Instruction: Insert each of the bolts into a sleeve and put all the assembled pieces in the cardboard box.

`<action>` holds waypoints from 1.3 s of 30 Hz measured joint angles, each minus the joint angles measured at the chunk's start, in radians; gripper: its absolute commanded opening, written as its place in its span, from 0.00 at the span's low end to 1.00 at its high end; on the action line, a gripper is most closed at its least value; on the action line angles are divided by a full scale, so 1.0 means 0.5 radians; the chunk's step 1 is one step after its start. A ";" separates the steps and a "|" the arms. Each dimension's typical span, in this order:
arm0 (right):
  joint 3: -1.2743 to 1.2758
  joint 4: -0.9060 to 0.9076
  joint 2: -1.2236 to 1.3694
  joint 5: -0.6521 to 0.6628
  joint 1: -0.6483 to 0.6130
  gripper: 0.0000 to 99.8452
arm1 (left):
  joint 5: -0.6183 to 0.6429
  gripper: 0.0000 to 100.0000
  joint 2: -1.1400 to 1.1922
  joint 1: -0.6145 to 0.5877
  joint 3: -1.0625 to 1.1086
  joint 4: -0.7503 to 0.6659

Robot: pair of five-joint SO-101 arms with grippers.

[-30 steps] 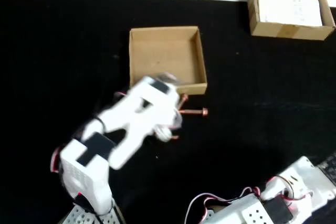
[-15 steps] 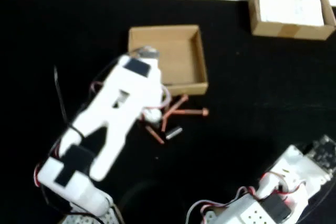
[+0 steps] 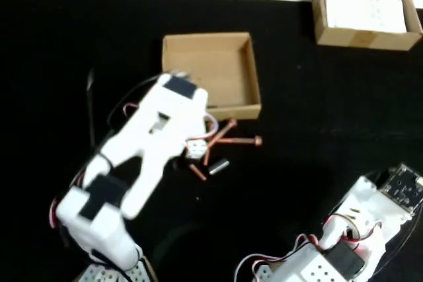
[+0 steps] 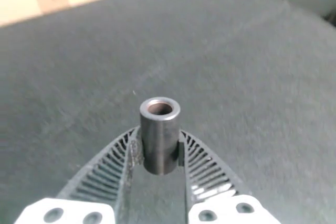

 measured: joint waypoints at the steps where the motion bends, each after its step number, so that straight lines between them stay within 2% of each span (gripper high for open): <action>1: -0.021 0.000 0.000 0.000 -0.025 0.01 | 0.000 0.01 0.046 -0.018 0.000 0.000; 5: -0.046 0.000 0.000 0.000 -0.107 0.01 | -0.015 0.01 0.169 -0.028 0.000 0.000; 13: -0.046 0.000 0.000 0.058 -0.126 0.01 | -0.264 0.02 0.117 -0.028 -0.034 0.018; 21: -0.046 0.000 0.000 0.080 -0.132 0.01 | -0.549 0.23 -0.049 -0.028 -0.310 0.196; 29: -0.046 0.000 0.000 0.080 -0.132 0.01 | -0.626 0.21 -0.046 -0.025 -0.288 0.230; 39: -0.046 0.000 0.000 0.080 -0.132 0.01 | -0.626 0.19 0.196 -0.080 -0.193 -0.043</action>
